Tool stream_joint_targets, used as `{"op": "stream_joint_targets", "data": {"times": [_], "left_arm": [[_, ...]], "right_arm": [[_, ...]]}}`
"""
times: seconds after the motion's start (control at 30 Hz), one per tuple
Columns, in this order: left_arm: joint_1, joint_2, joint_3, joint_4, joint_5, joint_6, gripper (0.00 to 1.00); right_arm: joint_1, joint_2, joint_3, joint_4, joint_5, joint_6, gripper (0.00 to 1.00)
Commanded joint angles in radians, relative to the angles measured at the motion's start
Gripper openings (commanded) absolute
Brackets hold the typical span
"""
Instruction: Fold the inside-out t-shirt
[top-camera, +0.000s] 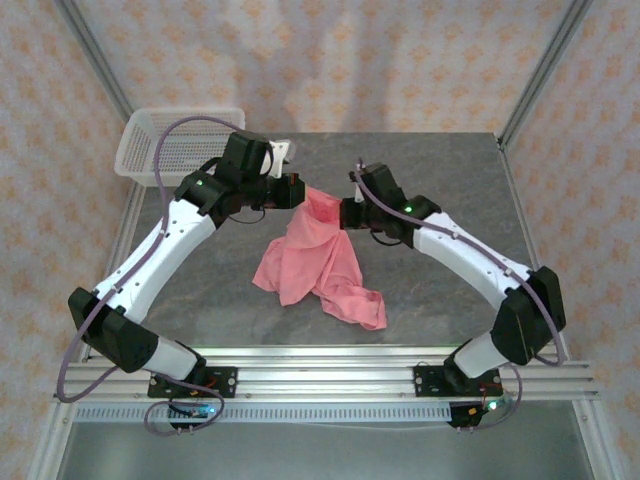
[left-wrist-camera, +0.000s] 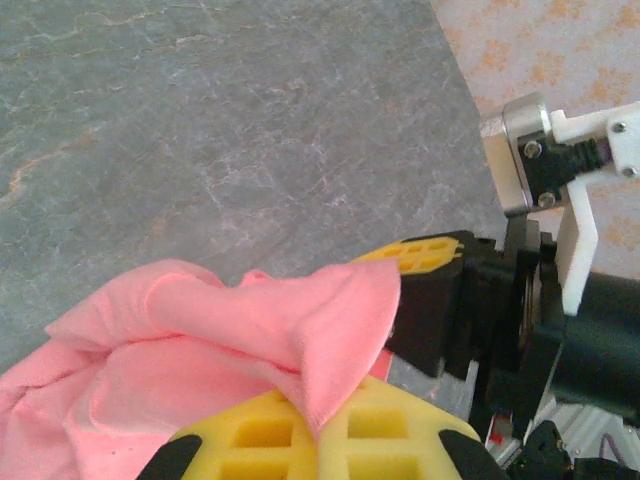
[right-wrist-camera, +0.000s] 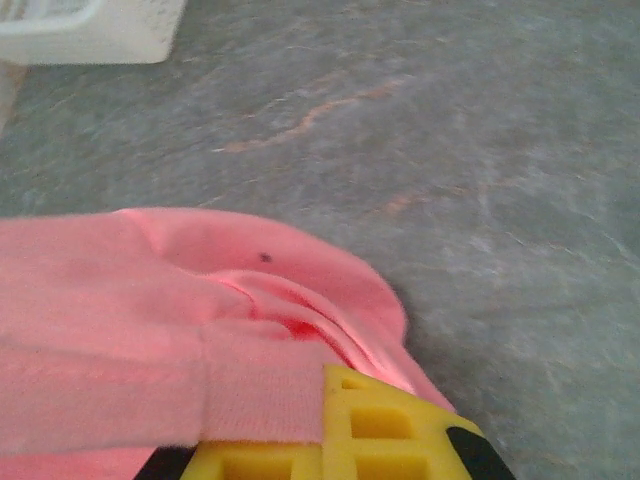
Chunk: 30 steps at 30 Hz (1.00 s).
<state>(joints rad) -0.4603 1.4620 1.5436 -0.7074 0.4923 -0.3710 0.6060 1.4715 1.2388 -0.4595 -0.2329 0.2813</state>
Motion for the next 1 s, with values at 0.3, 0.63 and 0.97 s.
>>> {"op": "stream_joint_targets", "data": {"times": [0.3, 0.63, 0.97], "left_arm": [[-0.039, 0.056, -0.034, -0.01, -0.037, 0.049, 0.38], [-0.046, 0.082, -0.273, -0.035, -0.229, -0.052, 0.57], [-0.072, 0.207, -0.324, -0.048, -0.042, 0.009, 0.45]], "right_arm": [[-0.206, -0.108, -0.377, -0.042, -0.131, 0.2, 0.41], [-0.194, -0.376, -0.431, -0.007, -0.058, -0.199, 0.52], [-0.19, 0.083, -0.153, -0.306, 0.023, -0.688, 0.46]]}}
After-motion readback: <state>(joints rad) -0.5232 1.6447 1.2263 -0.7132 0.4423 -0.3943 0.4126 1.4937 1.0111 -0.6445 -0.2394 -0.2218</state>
